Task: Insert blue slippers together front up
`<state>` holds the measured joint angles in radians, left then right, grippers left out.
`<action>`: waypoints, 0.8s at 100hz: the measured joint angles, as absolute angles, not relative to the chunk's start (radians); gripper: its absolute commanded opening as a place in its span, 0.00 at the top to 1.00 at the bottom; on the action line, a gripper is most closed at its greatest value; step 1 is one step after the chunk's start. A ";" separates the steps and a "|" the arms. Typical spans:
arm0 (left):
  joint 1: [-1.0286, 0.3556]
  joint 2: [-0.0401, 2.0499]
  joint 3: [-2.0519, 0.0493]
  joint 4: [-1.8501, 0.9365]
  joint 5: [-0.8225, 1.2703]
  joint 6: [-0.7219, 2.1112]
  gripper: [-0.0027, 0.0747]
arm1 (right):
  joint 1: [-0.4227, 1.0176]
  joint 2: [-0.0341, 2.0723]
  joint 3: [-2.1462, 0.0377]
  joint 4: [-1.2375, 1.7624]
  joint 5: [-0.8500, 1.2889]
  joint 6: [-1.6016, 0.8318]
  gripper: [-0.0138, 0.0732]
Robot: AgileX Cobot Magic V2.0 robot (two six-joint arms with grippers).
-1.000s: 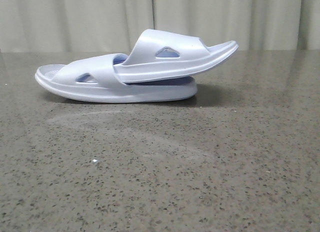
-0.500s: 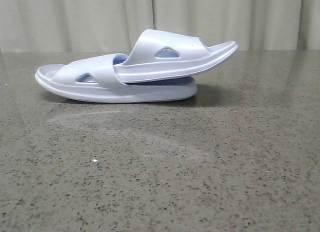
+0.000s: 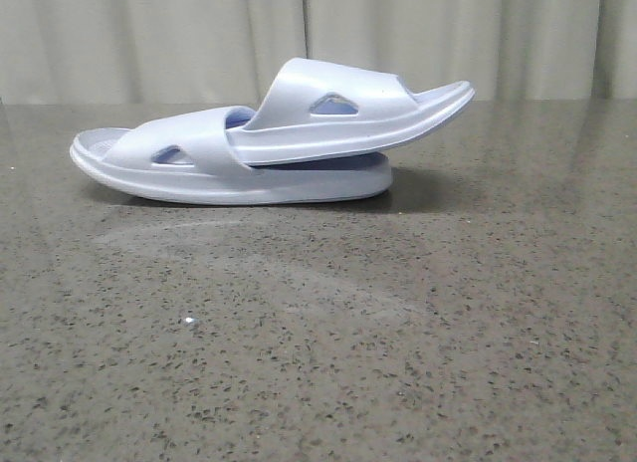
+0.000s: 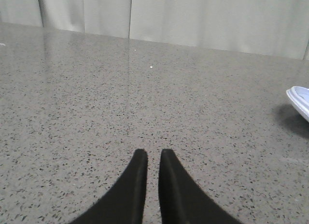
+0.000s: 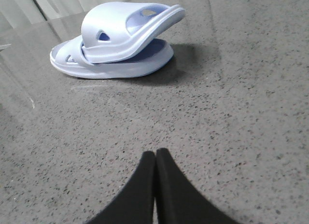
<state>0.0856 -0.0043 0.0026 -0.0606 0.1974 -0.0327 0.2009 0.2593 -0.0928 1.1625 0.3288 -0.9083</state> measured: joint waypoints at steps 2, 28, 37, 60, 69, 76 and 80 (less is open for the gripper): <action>0.086 -0.004 0.003 -0.061 0.197 -0.033 0.95 | 0.201 0.259 -0.093 1.154 0.319 -0.908 0.94; 0.086 -0.004 0.003 -0.061 0.197 -0.033 0.95 | 0.199 0.259 -0.093 0.769 0.096 -0.758 0.94; 0.086 -0.004 0.003 -0.061 0.197 -0.033 0.95 | 0.176 0.259 -0.090 0.462 0.063 -0.554 0.94; 0.086 -0.004 0.003 -0.061 0.197 -0.033 0.95 | 0.064 0.184 0.000 0.097 0.049 -0.227 0.94; 0.086 -0.004 0.003 -0.061 0.197 -0.033 0.95 | 0.027 0.116 0.011 0.079 0.064 -0.209 0.94; 0.086 -0.004 0.003 -0.061 0.197 -0.033 0.95 | 0.001 0.067 0.011 0.072 0.086 -0.198 0.94; 0.086 -0.004 0.003 -0.061 0.197 -0.033 0.95 | -0.013 0.046 0.011 0.070 0.101 -0.197 0.94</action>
